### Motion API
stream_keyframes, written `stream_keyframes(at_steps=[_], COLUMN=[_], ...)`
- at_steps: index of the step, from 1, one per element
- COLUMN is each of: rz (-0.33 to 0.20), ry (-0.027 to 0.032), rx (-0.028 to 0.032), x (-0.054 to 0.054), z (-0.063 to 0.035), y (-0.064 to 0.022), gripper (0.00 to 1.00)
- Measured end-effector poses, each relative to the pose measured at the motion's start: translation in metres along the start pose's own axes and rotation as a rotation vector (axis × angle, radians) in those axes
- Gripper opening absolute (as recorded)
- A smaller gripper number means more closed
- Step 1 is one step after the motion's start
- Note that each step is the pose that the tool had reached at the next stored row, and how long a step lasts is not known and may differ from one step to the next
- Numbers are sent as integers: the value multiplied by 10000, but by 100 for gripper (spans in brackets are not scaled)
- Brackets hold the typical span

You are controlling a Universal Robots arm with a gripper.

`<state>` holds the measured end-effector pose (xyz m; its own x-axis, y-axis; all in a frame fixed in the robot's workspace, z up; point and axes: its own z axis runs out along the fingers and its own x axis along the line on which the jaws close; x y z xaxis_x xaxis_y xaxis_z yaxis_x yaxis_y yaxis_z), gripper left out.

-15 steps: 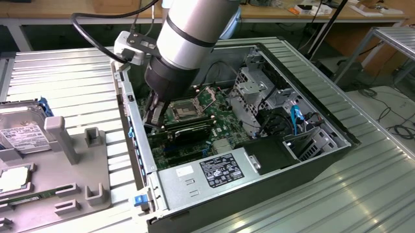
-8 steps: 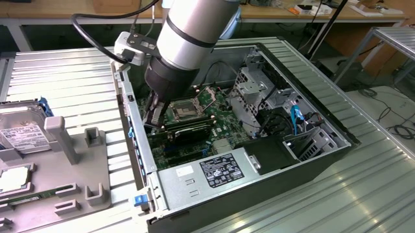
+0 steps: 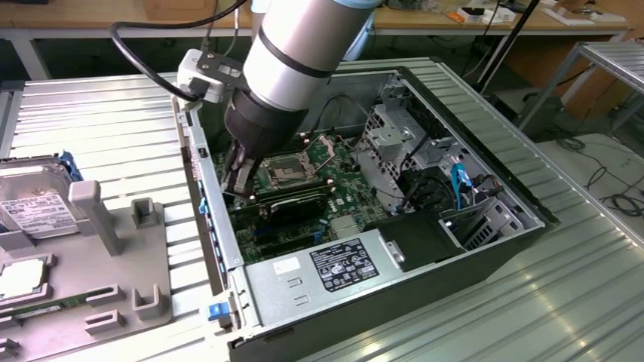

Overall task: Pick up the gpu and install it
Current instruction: 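Press down on the gpu until it lock into place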

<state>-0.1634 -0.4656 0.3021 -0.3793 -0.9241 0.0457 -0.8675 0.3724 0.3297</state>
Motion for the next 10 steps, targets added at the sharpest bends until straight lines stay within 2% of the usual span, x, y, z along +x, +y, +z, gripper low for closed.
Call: stream_keyframes(at_steps=[2,6,10], rz=[-50,-52,-52], ry=[-134,-138,-140], rx=[-56,-65,-66], x=[-12,-79,-79], z=[-3,-62,-61], y=[-19,-170,-167], gripper=[11,11,11])
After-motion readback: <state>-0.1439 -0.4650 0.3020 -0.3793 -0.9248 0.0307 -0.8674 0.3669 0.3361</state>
